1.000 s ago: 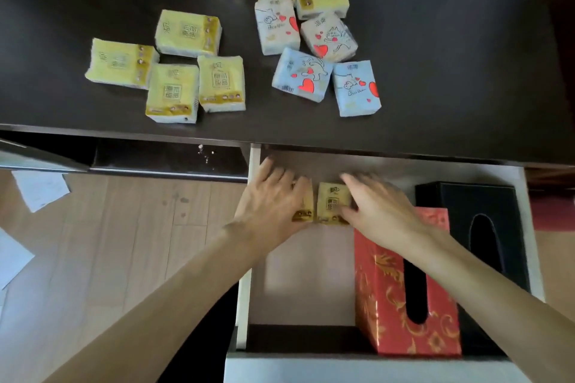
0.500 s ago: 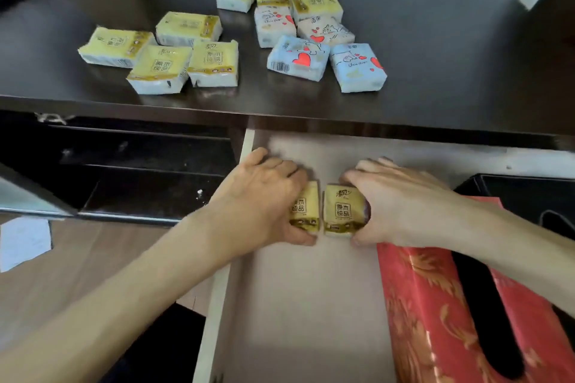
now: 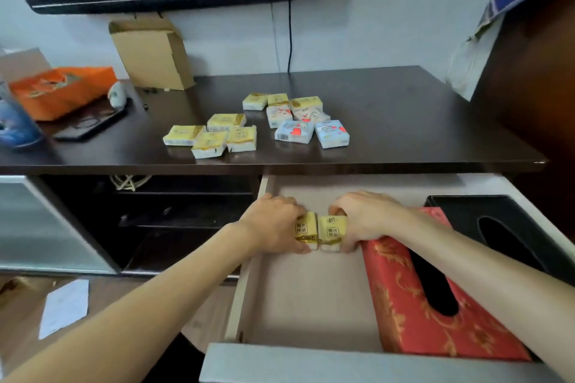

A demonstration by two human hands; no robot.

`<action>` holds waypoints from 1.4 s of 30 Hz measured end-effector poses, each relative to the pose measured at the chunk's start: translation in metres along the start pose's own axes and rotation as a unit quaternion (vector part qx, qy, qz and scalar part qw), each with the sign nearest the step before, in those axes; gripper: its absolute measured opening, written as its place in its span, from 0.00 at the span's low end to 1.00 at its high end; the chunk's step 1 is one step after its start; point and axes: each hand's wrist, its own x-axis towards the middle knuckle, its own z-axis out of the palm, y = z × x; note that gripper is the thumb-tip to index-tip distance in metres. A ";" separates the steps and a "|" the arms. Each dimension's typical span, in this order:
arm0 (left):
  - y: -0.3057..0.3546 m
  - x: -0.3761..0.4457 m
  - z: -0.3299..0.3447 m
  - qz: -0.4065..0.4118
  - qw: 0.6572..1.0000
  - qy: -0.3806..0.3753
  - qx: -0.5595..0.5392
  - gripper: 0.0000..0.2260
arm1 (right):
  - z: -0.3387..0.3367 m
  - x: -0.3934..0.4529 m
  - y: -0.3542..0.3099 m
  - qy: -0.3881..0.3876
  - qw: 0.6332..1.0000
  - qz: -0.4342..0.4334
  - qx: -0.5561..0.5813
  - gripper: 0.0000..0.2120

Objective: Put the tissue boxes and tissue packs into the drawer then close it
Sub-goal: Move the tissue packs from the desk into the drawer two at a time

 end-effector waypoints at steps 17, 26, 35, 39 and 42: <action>-0.005 0.005 0.017 0.028 0.998 0.049 0.011 0.37 | 0.013 0.012 0.007 0.037 0.999 -0.011 -0.001 0.35; -0.021 0.003 -0.027 0.003 0.933 0.274 -0.234 0.19 | -0.012 -0.003 0.023 0.365 0.909 -0.120 0.163 0.10; -0.028 0.063 -0.052 -0.089 0.960 0.230 -0.130 0.23 | -0.040 0.037 0.030 0.292 0.953 -0.069 0.053 0.21; -0.032 0.057 -0.048 -0.091 0.920 0.323 -0.203 0.16 | -0.030 0.028 0.039 0.389 0.913 -0.104 0.059 0.11; -0.035 0.049 -0.050 -0.084 0.914 0.329 -0.223 0.13 | -0.034 0.024 0.045 0.383 0.911 -0.120 0.093 0.07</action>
